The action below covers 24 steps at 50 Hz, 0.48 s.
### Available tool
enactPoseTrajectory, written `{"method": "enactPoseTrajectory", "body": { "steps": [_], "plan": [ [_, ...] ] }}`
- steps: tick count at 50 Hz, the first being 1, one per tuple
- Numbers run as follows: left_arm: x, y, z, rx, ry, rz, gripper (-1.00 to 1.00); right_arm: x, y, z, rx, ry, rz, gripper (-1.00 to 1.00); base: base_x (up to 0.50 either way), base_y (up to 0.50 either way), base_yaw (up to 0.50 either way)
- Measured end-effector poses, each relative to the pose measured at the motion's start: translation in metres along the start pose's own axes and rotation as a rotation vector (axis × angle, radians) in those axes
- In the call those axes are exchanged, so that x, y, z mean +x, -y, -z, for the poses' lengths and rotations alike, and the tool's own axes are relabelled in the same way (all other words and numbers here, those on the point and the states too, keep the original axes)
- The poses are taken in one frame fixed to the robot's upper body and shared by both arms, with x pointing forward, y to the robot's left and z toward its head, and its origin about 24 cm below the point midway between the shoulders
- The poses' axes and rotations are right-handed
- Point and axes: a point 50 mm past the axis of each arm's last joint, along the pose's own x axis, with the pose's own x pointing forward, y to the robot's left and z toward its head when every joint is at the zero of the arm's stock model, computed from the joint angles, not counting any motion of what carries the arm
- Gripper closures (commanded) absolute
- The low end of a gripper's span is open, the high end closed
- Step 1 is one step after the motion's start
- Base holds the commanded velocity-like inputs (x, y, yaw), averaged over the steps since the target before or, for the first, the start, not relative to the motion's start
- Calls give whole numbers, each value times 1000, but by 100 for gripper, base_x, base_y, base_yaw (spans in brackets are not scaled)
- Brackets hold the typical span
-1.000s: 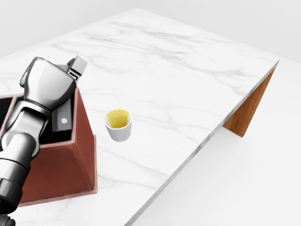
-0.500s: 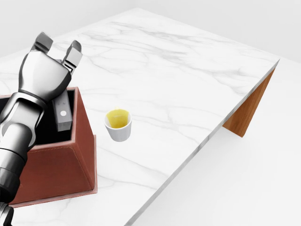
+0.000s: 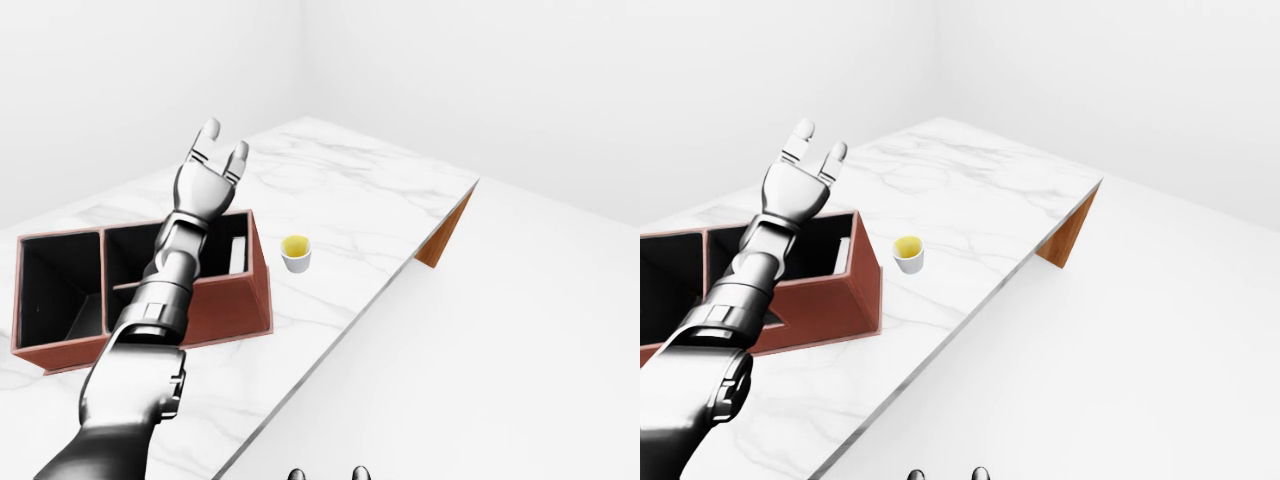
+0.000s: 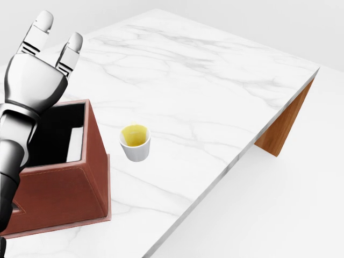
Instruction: Pick up the book and place it in the right compartment of the caddy.
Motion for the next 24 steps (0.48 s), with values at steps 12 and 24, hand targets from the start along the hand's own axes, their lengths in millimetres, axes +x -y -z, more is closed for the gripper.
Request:
{"method": "enactPoseTrajectory", "body": {
  "steps": [12, 24],
  "plan": [
    [2, -2, 10, 7, -32, -15, -100, 0, 0, 0, -1, -2, 2, -100, 0, 0, 0],
    [2, -2, 11, -2, -45, -16, -100, 0, 1, 0, -2, -3, 3, -100, 0, 0, 0]
  ]
}}
